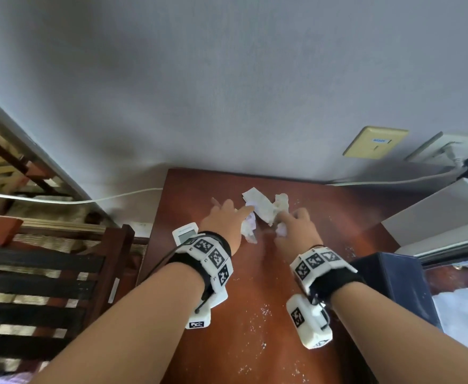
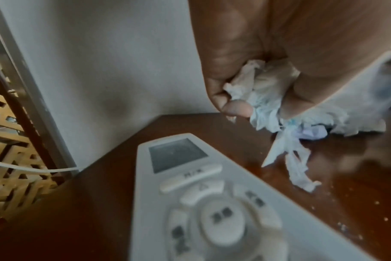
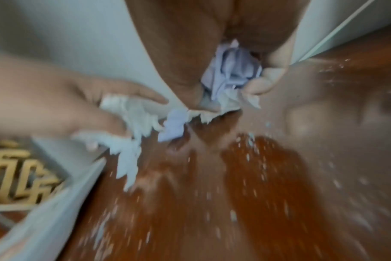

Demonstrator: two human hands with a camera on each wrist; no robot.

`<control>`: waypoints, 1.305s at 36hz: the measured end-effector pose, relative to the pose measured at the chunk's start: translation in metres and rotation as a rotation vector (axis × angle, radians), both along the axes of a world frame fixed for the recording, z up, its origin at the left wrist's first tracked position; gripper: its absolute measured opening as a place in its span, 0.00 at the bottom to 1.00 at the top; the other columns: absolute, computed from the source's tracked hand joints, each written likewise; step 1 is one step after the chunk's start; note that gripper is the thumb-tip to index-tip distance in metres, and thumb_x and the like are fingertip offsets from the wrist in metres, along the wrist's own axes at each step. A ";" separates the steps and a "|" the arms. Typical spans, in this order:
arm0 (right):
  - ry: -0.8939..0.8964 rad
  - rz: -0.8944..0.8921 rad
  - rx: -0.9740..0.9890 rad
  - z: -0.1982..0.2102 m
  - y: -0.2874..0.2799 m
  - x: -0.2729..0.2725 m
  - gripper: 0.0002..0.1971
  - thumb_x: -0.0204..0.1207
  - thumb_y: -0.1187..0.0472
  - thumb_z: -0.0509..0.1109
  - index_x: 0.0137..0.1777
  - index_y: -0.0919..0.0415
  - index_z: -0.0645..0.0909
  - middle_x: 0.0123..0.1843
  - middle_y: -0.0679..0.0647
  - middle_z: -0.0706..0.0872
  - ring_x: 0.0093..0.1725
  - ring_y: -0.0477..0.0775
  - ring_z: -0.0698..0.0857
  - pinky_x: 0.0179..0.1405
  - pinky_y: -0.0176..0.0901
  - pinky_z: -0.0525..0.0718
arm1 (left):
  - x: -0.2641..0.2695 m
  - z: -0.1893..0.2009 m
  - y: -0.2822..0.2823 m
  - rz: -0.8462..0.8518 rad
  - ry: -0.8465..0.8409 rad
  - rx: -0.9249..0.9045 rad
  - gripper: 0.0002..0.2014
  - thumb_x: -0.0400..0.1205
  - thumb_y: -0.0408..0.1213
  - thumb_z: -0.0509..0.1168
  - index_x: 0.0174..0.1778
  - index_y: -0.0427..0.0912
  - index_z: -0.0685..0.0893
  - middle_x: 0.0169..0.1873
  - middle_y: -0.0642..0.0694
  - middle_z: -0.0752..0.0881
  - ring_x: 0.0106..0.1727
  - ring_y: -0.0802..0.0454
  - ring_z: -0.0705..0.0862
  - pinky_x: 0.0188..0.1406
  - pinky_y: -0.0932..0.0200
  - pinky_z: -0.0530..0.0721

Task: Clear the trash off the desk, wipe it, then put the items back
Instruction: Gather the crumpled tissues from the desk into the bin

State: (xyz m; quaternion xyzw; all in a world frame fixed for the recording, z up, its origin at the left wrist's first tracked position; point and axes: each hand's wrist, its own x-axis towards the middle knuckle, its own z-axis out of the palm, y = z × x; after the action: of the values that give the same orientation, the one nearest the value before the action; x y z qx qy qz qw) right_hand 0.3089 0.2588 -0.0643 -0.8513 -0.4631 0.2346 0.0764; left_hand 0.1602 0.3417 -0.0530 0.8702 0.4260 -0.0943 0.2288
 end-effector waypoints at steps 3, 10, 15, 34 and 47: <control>-0.093 -0.096 0.087 0.010 0.016 0.020 0.15 0.71 0.68 0.64 0.55 0.51 0.75 0.61 0.53 0.66 0.57 0.59 0.73 0.45 0.45 0.78 | 0.011 -0.012 -0.002 -0.034 0.005 -0.029 0.38 0.80 0.27 0.62 0.80 0.64 0.58 0.67 0.45 0.67 0.63 0.43 0.72 0.52 0.51 0.81; -0.100 0.011 0.046 0.001 0.044 0.027 0.23 0.69 0.57 0.70 0.65 0.45 0.72 0.69 0.54 0.62 0.66 0.62 0.69 0.52 0.48 0.77 | 0.018 -0.029 -0.003 -0.026 0.002 -0.010 0.26 0.81 0.30 0.64 0.73 0.54 0.68 0.73 0.46 0.62 0.66 0.42 0.69 0.53 0.50 0.81; -0.105 0.133 -0.078 -0.013 0.051 0.011 0.35 0.65 0.38 0.69 0.73 0.33 0.62 0.80 0.47 0.51 0.73 0.62 0.62 0.63 0.58 0.78 | 0.016 -0.025 0.000 -0.030 0.029 -0.033 0.23 0.81 0.39 0.65 0.71 0.53 0.68 0.72 0.45 0.61 0.65 0.41 0.69 0.56 0.48 0.82; -0.127 0.221 -0.054 -0.021 0.035 -0.003 0.16 0.74 0.57 0.66 0.61 0.48 0.75 0.71 0.48 0.65 0.63 0.62 0.69 0.55 0.47 0.77 | -0.004 0.000 -0.002 -0.028 0.023 -0.039 0.18 0.82 0.35 0.63 0.67 0.49 0.72 0.62 0.42 0.70 0.60 0.41 0.75 0.55 0.48 0.82; 0.144 -0.165 0.108 0.010 -0.050 -0.022 0.08 0.73 0.59 0.70 0.52 0.58 0.81 0.58 0.48 0.66 0.43 0.45 0.73 0.33 0.27 0.71 | -0.054 0.044 -0.027 0.064 -0.184 -0.083 0.15 0.79 0.33 0.60 0.59 0.51 0.74 0.55 0.45 0.71 0.47 0.46 0.77 0.46 0.54 0.82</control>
State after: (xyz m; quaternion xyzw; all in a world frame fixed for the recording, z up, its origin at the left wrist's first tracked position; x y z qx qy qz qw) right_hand 0.2871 0.2092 -0.0544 -0.8620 -0.3969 0.2628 0.1742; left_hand 0.1058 0.3149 -0.0088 0.8509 0.4268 -0.0243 0.3055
